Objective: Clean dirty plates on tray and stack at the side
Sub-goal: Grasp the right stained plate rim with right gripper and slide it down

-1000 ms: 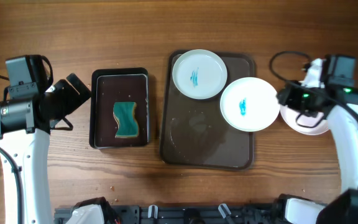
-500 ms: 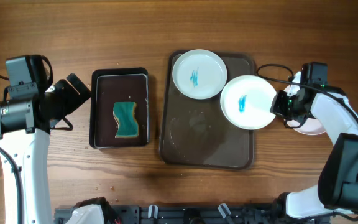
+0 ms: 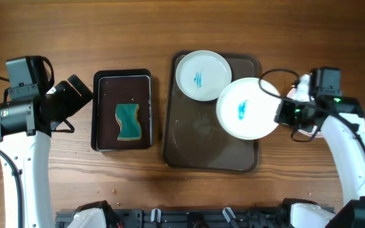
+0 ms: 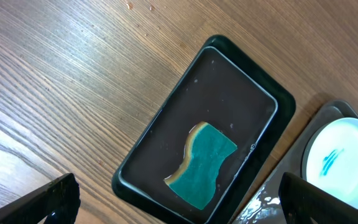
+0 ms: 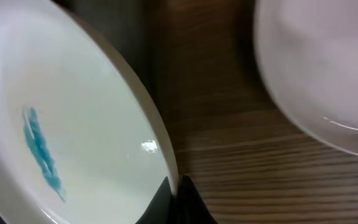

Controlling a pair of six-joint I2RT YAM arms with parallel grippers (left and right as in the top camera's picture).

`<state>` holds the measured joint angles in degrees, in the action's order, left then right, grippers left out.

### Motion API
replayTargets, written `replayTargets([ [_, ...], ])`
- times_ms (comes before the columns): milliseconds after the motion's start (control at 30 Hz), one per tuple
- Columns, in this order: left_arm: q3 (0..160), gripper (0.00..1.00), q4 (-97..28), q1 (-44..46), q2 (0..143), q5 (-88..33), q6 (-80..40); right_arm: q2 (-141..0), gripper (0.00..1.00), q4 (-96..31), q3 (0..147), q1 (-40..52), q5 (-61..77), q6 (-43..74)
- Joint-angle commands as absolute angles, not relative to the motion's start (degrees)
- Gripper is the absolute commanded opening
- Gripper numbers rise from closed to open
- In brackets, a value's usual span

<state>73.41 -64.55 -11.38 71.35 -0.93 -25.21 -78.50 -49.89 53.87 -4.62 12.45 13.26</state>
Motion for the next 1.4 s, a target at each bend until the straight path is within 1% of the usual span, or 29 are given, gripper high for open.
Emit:
replayTargets([
  [0, 74.06, 1.00, -64.58, -11.75, 71.13, -1.04, -25.93, -78.83, 0.04, -46.76, 48.80, 2.85, 14.48, 20.29],
  [133, 74.06, 1.00, -64.55, -11.75, 71.13, -1.02, -25.93, -80.03, 0.04, -37.60, 41.67, 10.28, 14.46, 28.82],
  [233, 74.06, 1.00, -64.55, -11.75, 71.13, -1.06, -25.96, -80.47, 0.04, -32.21, 38.35, 13.54, 14.41, 32.03],
  [333, 74.06, 1.00, -64.55, -11.75, 71.13, -1.10, -26.00, -80.47, 0.04, -29.17, 37.39, 14.87, 13.74, 30.59],
  [400, 74.06, 1.00, -64.42, -11.75, 71.16, -5.19, -25.98, -80.47, 0.05, -27.14, 37.45, 14.94, 13.78, 24.71],
  [433, 74.06, 1.00, -63.64, -11.75, 71.16, -7.84, -25.93, -80.47, 0.09, -26.94, 37.54, 14.94, 13.72, 22.50],
  [467, 74.04, 1.00, -63.44, -11.73, 71.18, -9.65, -25.91, -80.44, 0.13, -27.24, 37.78, 14.92, 13.06, 20.23],
  [500, 74.04, 1.00, -63.46, -11.53, 71.48, -11.88, -25.65, -80.36, 0.24, -28.53, 38.35, 14.92, 12.10, 19.25],
  [567, 74.04, 1.00, -64.01, -10.20, 72.20, -12.36, -23.86, -80.36, 0.33, -31.66, 40.40, 14.92, 10.98, 18.24],
  [733, 74.02, 0.96, -67.33, -4.62, 75.88, -10.33, -18.90, -79.48, 0.34, -39.51, 48.34, 14.92, 10.94, 14.09],
  [867, 71.83, 0.89, -68.29, -0.01, 80.27, -6.55, -18.41, -78.26, 0.34, -44.97, 55.27, 14.94, 11.00, 13.52],
  [900, 70.81, 0.87, -67.48, 0.99, 81.49, -6.55, -18.41, -78.08, 0.35, -45.82, 56.47, 14.94, 11.03, 13.56],
  [967, 67.75, 0.72, -64.31, 3.27, 84.75, -5.89, -18.59, -77.97, 0.35, -46.92, 58.37, 14.94, 11.84, 13.74],
  [1000, 66.52, 0.69, -63.00, 4.03, 86.13, -4.75, -20.05, -77.97, 0.34, -46.83, 58.41, 14.94, 12.40, 13.78],
  [1067, 64.16, 0.69, -60.40, 5.17, 89.08, -2.66, -22.90, -78.00, 0.34, -47.07, 58.41, 14.94, 12.75, 14.79],
  [1100, 62.92, 0.64, -58.46, 5.63, 91.00, -2.76, -23.03, -78.00, 0.34, -47.31, 58.41, 14.94, 12.73, 15.20],
  [1200, 60.73, 0.55, -53.01, 6.81, 95.74, -3.97, -22.85, -78.00, 0.34, -47.42, 58.41, 14.94, 12.97, 15.44],
  [1267, 60.53, 0.40, -50.28, 7.57, 98.76, -3.14, -22.31, -78.00, 0.34, -47.37, 58.41, 14.94, 12.97, 15.46],
  [1333, 60.53, 0.20, -48.58, 7.79, 100.57, -1.28, -22.37, -78.00, 0.34, -47.42, 58.39, 14.94, 12.99, 15.49],
  [1367, 60.53, 0.12, -47.77, 7.77, 101.34, -0.12, -22.74, -78.02, 0.34, -47.44, 58.39, 14.94, 13.02, 15.55],
])
